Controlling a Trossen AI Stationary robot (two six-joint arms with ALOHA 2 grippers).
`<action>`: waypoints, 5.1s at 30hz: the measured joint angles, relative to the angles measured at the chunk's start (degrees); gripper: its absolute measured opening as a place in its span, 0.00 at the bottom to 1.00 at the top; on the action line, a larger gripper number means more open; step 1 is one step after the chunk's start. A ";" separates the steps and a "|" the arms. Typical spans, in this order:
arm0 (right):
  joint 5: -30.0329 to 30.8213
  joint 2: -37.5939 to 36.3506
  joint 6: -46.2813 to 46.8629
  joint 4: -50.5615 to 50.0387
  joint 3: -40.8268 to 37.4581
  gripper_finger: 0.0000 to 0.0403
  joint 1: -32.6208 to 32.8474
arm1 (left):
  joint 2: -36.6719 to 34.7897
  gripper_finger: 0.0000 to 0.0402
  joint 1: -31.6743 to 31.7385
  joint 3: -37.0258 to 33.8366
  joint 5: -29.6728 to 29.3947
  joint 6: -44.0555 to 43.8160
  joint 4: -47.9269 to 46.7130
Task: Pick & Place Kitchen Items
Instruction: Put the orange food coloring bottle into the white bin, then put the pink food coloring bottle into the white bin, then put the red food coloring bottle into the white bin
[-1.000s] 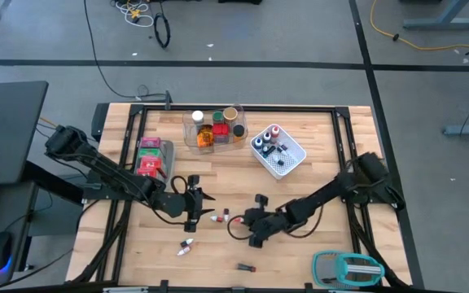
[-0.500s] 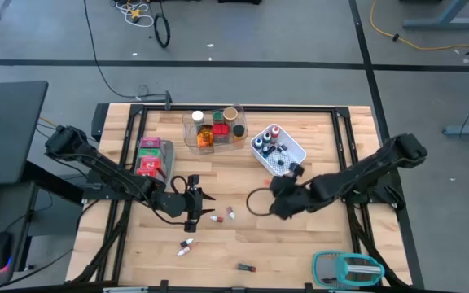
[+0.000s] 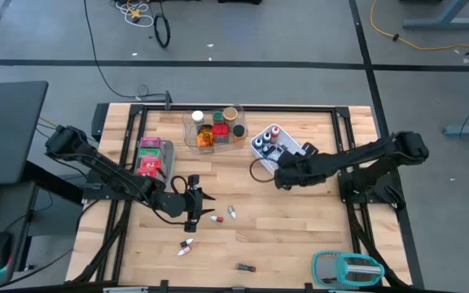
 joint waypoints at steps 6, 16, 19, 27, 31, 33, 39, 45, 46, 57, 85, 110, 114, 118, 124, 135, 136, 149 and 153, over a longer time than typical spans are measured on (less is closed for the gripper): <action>-2.92 0.00 -1.02 1.23 -1.99 0.26 -4.66 | 0.00 0.40 0.00 0.00 0.00 0.00 0.02; 1.76 0.00 -4.97 9.38 -2.06 0.44 -6.68 | 0.00 0.40 -0.02 0.00 0.00 -0.02 0.02; -2.24 0.00 -8.85 17.23 -2.06 0.47 -6.06 | 0.00 0.40 0.00 0.00 0.00 0.03 0.02; -4.80 0.00 -20.95 40.50 -2.06 0.46 -3.60 | 0.00 0.40 0.00 0.00 0.00 0.57 0.03; -11.52 0.50 -20.97 51.66 -2.06 0.44 -2.11 | 0.00 0.40 0.00 -0.01 -0.01 0.59 0.04; -15.72 1.20 -21.18 55.05 -2.06 0.43 -0.99 | 0.00 0.40 0.00 -0.02 -0.02 0.59 0.07; -18.16 7.27 -19.59 62.23 -2.02 0.42 4.86 | 0.00 0.40 0.00 -0.02 -0.04 0.62 0.55; -15.10 15.85 -16.27 68.22 -2.04 0.42 9.85 | 0.00 0.40 0.00 -0.02 -0.04 1.06 1.47; -15.29 17.39 -15.43 69.56 -2.04 0.42 10.39 | 0.00 0.40 0.00 -0.02 -0.03 1.16 1.61; -15.31 29.38 -8.93 79.46 -2.09 0.42 12.03 | 0.00 0.40 0.00 -0.02 -0.26 1.99 3.08; -14.16 35.50 -24.64 75.19 3.10 0.27 12.38 | 0.00 0.40 0.00 -0.07 -0.22 2.12 3.17; -9.64 13.63 -22.23 47.10 2.89 0.14 12.55 | 0.00 0.40 0.00 -0.07 -0.19 2.03 3.18; -5.46 5.93 -16.76 34.08 2.92 0.15 11.85 | 0.00 0.40 0.00 -0.07 -0.15 1.97 3.12; -2.01 0.53 -10.38 21.23 2.95 0.15 10.01 | 0.00 0.40 0.00 -0.07 0.02 1.97 3.15; 4.72 -2.91 -0.82 4.92 2.95 0.15 5.64 | 0.00 0.40 0.00 -0.07 0.02 1.68 3.11; -3.69 -2.93 0.28 6.95 -5.26 0.15 -6.66 | 0.00 0.40 0.00 -0.07 0.02 0.72 3.13; -4.05 -2.93 0.03 7.57 -6.20 0.15 -7.63 | 0.00 0.40 0.00 -0.07 0.02 0.53 3.11; -5.78 -2.93 -8.83 19.18 -8.04 0.40 -9.93 | 0.00 0.40 0.01 -0.07 0.02 0.15 3.13; -5.69 -2.93 -11.48 19.35 -4.86 0.41 -9.41 | 0.00 0.40 0.00 -0.07 0.03 -1.06 3.13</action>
